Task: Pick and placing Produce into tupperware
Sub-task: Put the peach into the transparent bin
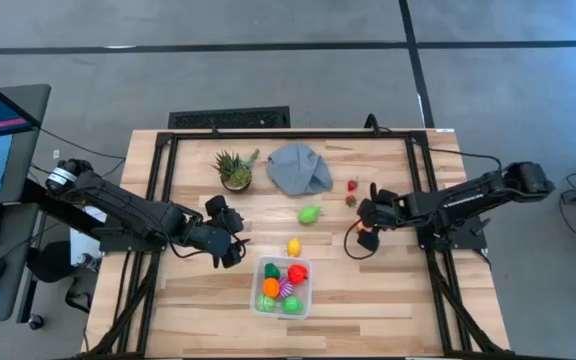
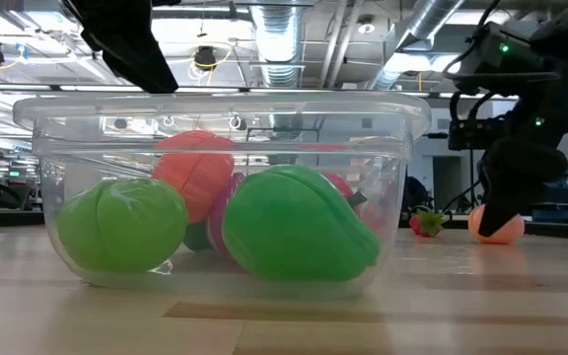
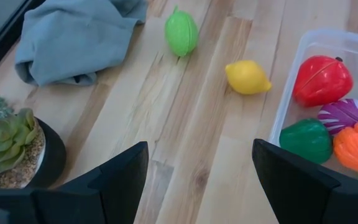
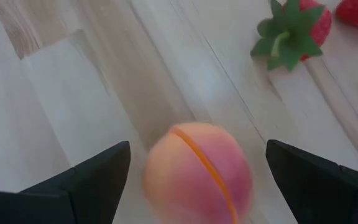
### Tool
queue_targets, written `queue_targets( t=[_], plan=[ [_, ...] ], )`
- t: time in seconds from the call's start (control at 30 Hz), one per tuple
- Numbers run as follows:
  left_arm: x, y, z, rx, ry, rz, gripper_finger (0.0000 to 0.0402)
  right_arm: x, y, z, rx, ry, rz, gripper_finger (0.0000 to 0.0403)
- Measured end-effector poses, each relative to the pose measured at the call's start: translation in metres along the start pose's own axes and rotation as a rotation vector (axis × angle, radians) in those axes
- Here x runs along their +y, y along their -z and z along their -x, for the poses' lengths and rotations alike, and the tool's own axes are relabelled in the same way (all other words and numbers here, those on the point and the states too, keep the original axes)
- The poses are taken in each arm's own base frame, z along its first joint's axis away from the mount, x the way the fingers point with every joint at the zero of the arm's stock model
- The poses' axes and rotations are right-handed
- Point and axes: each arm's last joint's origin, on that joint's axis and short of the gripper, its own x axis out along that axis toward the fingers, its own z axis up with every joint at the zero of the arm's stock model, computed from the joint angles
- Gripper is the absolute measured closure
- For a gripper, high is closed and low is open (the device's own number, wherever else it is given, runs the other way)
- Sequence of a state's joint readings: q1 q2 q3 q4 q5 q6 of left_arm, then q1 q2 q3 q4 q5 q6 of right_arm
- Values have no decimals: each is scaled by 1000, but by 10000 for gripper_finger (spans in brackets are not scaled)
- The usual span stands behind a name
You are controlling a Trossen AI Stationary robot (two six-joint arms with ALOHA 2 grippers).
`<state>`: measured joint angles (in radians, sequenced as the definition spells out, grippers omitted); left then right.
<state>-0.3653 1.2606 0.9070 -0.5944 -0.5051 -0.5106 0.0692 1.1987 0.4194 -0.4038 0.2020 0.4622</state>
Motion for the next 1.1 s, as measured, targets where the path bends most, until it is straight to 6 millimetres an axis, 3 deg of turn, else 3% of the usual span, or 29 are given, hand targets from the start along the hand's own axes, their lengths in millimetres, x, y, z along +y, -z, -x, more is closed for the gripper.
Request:
queue_targets(
  t=[0.67, 1.1],
  plan=[
    [0, 0, 0, 2, 2, 0, 123, 0, 1, 0, 12, -14, -47, 115],
    [-3, 2, 2, 1, 12, -3, 123, 0, -1, 6, -19, -34, -104, 140]
  ],
)
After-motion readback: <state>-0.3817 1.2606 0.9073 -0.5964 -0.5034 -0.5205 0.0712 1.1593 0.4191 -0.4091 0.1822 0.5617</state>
